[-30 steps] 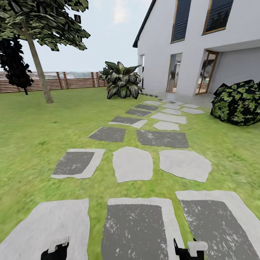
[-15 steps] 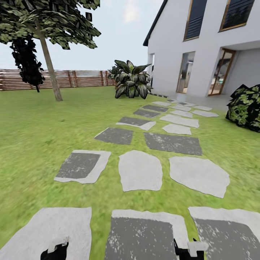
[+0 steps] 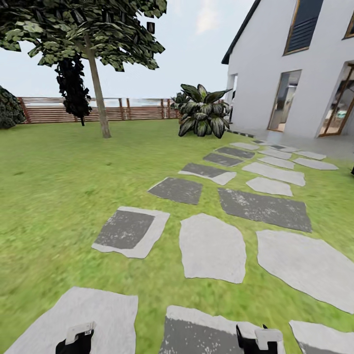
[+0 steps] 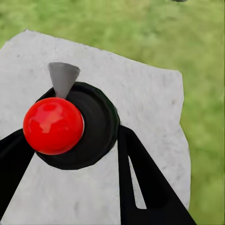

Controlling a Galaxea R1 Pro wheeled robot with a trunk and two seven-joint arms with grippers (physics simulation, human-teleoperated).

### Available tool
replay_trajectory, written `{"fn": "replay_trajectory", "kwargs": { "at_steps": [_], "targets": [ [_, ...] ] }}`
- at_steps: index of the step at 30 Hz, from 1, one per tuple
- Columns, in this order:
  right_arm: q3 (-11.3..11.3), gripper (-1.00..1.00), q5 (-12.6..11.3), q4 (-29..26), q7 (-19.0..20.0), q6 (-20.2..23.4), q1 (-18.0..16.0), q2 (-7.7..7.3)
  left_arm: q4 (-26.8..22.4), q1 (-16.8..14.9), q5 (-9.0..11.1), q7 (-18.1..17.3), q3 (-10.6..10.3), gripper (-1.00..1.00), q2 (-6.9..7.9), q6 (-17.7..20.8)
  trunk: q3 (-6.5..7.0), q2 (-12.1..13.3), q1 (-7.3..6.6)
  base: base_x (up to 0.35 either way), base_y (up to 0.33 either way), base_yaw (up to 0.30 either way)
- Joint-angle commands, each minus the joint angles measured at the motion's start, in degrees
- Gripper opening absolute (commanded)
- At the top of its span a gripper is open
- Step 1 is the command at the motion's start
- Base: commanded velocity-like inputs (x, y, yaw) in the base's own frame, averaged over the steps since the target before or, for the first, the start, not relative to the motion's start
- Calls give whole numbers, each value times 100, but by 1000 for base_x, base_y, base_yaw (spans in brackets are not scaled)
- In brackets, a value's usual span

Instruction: In the garden, pick up the pesticide atomizer on the floor and spray pesticide onto both trees until each tree trunk is fully covered.

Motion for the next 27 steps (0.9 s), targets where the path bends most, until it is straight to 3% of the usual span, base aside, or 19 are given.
{"fn": "replay_trajectory", "kwargs": {
  "at_steps": [1,16,27],
  "targets": [
    [-30,100,62,2,-24,-17,-2,2,8,-7,-14,-39,44,-100,-4,-18,-5,-2,2,339,0,277],
    [-30,100,62,2,-24,-17,-2,2,8,-7,-10,-36,52,-100,0,-18,-5,-2,2,339,0,271],
    [-38,100,63,3,-24,-15,-2,2,9,-6,-5,-39,53,-100,4,-22,-5,-2,2,339,0,40]
  ]
}}
